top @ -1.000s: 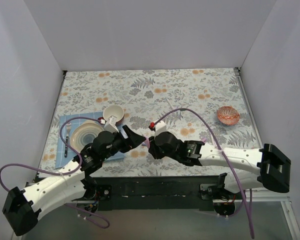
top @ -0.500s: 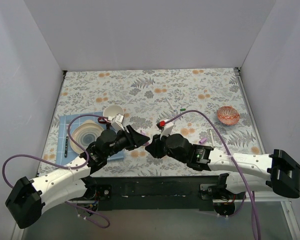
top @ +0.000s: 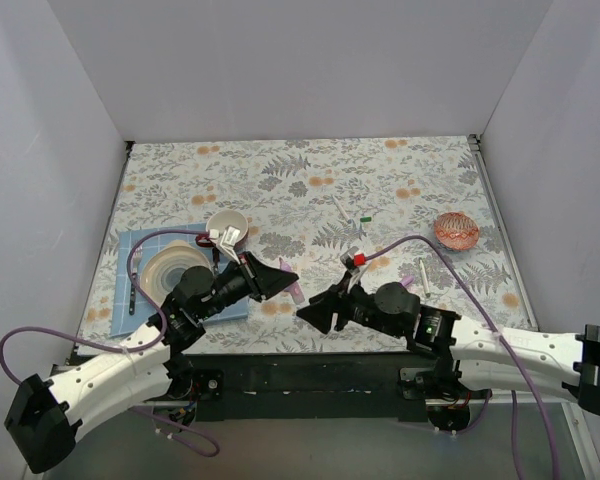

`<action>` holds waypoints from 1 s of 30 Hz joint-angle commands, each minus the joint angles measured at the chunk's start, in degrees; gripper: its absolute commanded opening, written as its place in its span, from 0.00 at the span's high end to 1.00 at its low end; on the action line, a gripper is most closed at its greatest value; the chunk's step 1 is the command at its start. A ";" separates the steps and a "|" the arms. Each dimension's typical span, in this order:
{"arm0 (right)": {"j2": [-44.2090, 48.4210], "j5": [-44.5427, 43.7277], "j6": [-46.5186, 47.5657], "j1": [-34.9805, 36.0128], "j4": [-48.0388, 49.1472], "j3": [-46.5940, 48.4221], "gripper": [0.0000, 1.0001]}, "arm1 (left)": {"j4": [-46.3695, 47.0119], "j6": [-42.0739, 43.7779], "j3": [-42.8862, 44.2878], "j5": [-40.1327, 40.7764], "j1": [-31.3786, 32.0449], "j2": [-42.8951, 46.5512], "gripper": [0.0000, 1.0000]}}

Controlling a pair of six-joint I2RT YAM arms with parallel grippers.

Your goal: Insert the pens into the pen caps

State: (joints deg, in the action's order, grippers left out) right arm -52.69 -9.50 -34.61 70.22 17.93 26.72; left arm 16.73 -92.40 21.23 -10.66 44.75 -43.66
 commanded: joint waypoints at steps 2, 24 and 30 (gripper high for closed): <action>7.77 4.66 -3.01 0.27 6.85 -2.82 0.42 | 7.08 4.24 -1.46 -9.89 -0.02 4.46 1.00; 4.35 13.36 -4.15 0.27 14.40 -2.02 0.99 | 15.61 2.58 -0.40 -22.22 -0.02 -0.55 0.97; 5.22 10.20 -4.24 0.27 16.34 -3.34 0.99 | 18.60 0.99 -2.24 -22.30 -0.02 -0.20 0.80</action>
State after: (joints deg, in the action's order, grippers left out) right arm -47.70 2.96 -39.68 70.19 28.62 23.70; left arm 32.42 -89.21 20.56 -32.60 44.36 -43.86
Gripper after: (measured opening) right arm 0.089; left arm 0.200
